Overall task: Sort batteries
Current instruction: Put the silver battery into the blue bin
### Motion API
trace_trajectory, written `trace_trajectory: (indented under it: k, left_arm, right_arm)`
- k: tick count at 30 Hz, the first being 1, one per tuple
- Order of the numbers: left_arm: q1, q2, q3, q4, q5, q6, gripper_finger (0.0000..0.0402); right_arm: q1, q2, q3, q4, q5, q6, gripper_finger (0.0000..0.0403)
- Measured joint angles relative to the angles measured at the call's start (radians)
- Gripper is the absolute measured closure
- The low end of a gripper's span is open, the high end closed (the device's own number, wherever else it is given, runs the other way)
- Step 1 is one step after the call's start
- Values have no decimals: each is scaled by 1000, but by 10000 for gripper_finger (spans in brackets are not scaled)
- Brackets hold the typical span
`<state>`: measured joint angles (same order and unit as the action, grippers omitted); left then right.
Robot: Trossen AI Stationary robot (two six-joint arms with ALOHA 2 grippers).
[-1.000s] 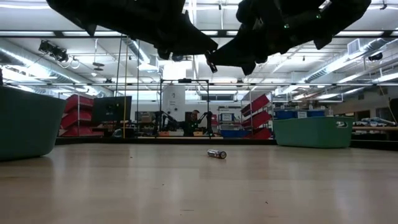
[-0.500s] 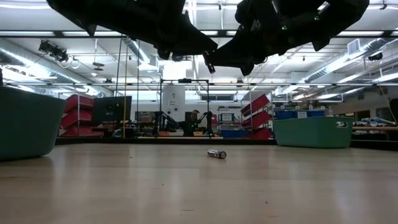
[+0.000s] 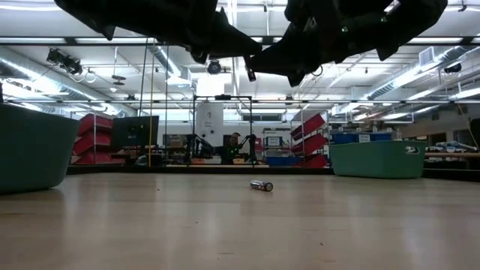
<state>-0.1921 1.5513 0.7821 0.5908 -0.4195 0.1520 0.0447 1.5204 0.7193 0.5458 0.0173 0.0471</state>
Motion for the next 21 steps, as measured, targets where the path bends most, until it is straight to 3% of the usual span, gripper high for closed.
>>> trace_trajectory:
  k: [3,15,21]
  left_arm:
    - [-1,0,2,2,4,6,398]
    - [-2,1,1,31,-15,8,401]
    - [-6,3,-2,19,-82,8,401]
  right_arm:
    - [-1,0,0,8,1,1,402]
    - [-1,0,0,18,21,2,400]
    - [-2,-4,6,-19,144,39,353]
